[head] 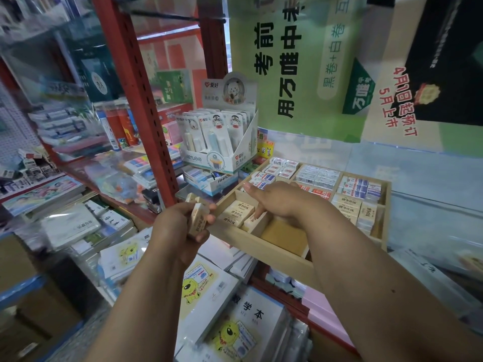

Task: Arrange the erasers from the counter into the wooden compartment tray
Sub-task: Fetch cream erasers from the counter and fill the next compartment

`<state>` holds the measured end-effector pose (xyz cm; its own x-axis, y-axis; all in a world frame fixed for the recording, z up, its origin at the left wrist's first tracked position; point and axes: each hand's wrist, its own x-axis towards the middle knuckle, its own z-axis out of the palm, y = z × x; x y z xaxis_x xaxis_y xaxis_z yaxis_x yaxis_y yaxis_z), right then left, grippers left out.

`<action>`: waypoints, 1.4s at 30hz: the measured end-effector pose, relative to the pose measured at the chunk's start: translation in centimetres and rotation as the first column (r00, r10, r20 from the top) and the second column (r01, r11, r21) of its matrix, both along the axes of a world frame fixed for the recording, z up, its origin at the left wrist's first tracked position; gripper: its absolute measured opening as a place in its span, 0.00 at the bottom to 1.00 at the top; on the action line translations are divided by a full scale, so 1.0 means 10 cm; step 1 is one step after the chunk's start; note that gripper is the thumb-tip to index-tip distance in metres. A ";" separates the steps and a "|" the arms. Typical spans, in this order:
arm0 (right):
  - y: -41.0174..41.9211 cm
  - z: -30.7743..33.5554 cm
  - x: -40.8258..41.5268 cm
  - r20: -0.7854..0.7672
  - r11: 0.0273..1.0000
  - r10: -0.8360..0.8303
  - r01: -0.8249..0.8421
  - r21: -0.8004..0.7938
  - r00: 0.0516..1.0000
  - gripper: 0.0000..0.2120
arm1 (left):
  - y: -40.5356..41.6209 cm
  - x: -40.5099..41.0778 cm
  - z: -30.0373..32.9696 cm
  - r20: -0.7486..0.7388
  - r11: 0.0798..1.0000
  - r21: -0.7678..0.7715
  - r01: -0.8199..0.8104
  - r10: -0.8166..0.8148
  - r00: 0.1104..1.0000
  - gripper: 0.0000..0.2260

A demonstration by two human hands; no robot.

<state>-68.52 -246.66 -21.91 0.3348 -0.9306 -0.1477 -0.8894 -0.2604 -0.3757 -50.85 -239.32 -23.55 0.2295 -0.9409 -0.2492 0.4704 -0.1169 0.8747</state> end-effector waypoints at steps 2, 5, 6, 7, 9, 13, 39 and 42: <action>0.02 0.02 0.03 -0.046 1.000 0.024 -0.025 0.000 0.999 0.40 | 0.00 0.00 -0.02 -0.003 1.000 -0.001 0.025 -0.025 1.000 0.08; 0.02 0.00 0.07 -0.050 1.000 0.026 -0.026 0.004 0.998 0.39 | 0.00 0.00 -0.02 -0.036 0.998 -0.002 0.055 -0.055 0.998 0.08; 0.01 -0.02 0.07 -0.025 1.000 0.017 -0.017 0.001 1.000 0.39 | 0.01 0.00 -0.01 -0.054 0.998 0.001 0.063 -0.062 0.997 0.07; -0.01 -0.04 0.07 0.011 1.000 0.002 -0.002 -0.010 1.000 0.39 | 0.01 -0.01 -0.02 -0.068 0.998 0.007 0.066 -0.065 0.996 0.07; -0.04 -0.07 0.08 0.122 0.997 -0.022 0.030 -0.070 0.992 0.39 | 0.01 -0.02 -0.02 -0.077 0.998 0.024 0.062 -0.060 0.995 0.05; -0.02 -0.02 0.11 0.526 0.994 0.081 -0.031 -0.104 0.846 0.22 | 0.00 -0.09 -0.02 -0.070 0.996 0.028 0.085 -0.083 0.994 0.06; -0.16 -0.13 0.16 0.081 0.959 0.119 -0.093 -0.268 0.990 0.11 | -0.03 -0.03 -0.06 -0.058 0.998 0.047 -0.035 0.038 0.998 0.13; -0.20 -0.22 0.21 0.061 0.957 0.154 -0.134 -0.256 0.986 0.09 | 0.00 -0.03 -0.06 -0.049 0.999 0.036 -0.041 0.042 0.998 0.12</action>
<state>-66.45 -248.64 -24.11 0.4689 -0.8756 0.1160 -0.8058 -0.4778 -0.3498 -51.11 -239.31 -24.14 0.2547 -0.9212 -0.2940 0.5180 -0.1267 0.8459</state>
